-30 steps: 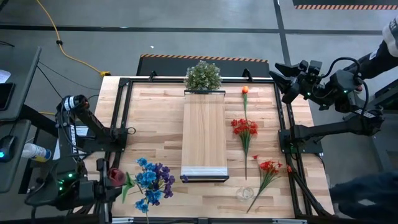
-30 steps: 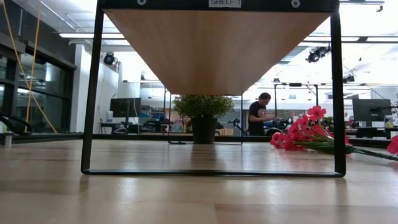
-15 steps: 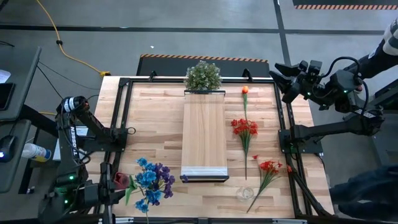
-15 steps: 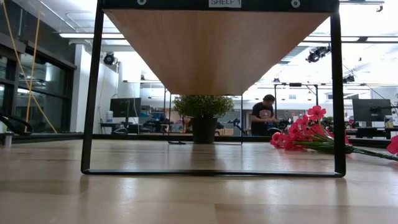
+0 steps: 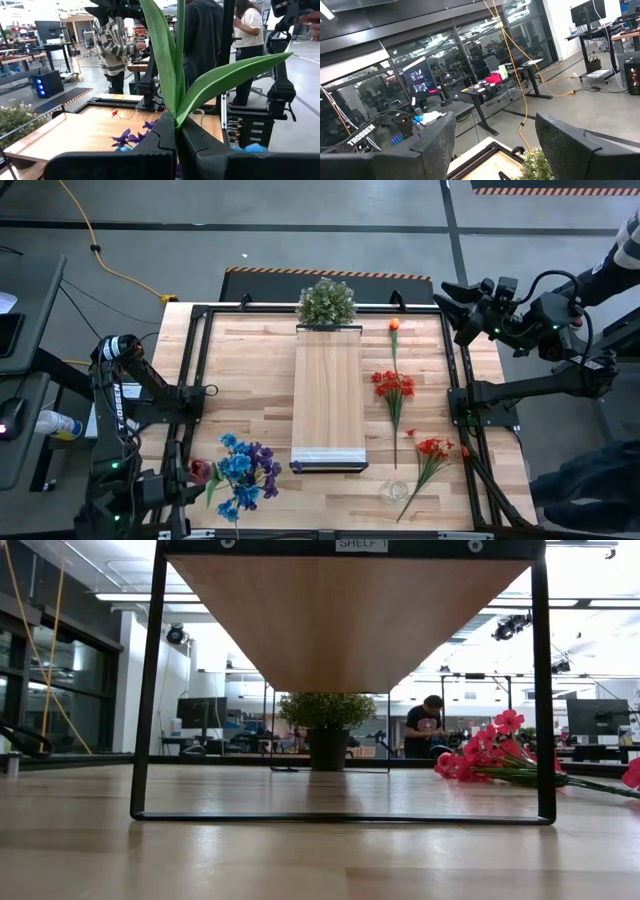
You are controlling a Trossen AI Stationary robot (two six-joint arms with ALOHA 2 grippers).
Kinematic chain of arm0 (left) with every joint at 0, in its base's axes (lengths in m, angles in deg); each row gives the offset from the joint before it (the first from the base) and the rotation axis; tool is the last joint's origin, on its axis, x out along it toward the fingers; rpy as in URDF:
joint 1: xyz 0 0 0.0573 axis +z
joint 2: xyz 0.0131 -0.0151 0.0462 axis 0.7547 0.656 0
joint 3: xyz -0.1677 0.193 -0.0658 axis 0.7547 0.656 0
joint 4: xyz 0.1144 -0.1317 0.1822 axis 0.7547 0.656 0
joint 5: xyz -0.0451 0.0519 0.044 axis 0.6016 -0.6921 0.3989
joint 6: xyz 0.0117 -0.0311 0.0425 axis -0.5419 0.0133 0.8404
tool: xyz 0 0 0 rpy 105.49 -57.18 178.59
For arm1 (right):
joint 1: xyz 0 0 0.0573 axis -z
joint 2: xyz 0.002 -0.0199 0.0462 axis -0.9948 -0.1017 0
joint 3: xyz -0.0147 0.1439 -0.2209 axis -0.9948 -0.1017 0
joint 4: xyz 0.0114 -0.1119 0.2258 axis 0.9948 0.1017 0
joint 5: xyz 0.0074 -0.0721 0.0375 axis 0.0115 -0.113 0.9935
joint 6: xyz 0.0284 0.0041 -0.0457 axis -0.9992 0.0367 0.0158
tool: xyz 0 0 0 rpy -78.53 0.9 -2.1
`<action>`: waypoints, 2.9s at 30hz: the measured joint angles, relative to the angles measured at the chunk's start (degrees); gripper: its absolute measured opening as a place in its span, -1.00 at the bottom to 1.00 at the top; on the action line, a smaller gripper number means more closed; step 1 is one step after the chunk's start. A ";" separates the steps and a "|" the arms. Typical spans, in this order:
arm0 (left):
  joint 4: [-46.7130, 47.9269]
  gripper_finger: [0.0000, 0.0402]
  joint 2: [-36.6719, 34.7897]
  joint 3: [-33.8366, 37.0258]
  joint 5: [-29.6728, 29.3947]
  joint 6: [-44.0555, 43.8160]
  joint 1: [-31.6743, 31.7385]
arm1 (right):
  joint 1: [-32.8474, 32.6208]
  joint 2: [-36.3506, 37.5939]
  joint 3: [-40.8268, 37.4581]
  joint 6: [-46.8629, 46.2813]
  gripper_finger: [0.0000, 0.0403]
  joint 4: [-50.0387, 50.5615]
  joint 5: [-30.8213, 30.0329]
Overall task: Pick and place flowers into a vace then onto a shelf
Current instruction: Put the red tulip into the left transparent vase
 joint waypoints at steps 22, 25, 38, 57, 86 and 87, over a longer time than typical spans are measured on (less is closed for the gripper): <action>10.16 -0.85 0.02 0.03 -0.04 -10.11 0.02 | 0.01 -0.02 0.00 -0.03 0.30 -0.02 -0.65; 9.94 -0.85 0.08 -1.38 -0.01 -7.78 0.02 | -0.01 -0.18 0.00 -0.03 0.30 -0.02 -0.86; 9.52 -0.85 0.04 -7.22 -0.07 1.13 0.04 | 0.01 -2.06 0.00 0.21 0.30 -0.02 -0.47; -0.98 -0.85 0.00 -19.62 -0.18 20.69 0.02 | 0.01 -2.19 0.00 0.21 0.30 0.07 1.95; -37.39 -0.85 3.33 -22.03 21.69 45.51 10.86 | 0.01 -2.23 0.00 0.40 0.30 7.30 2.13; -36.19 -0.85 3.87 -22.96 21.64 44.99 10.80 | -0.01 -2.23 0.00 0.40 0.30 7.30 2.15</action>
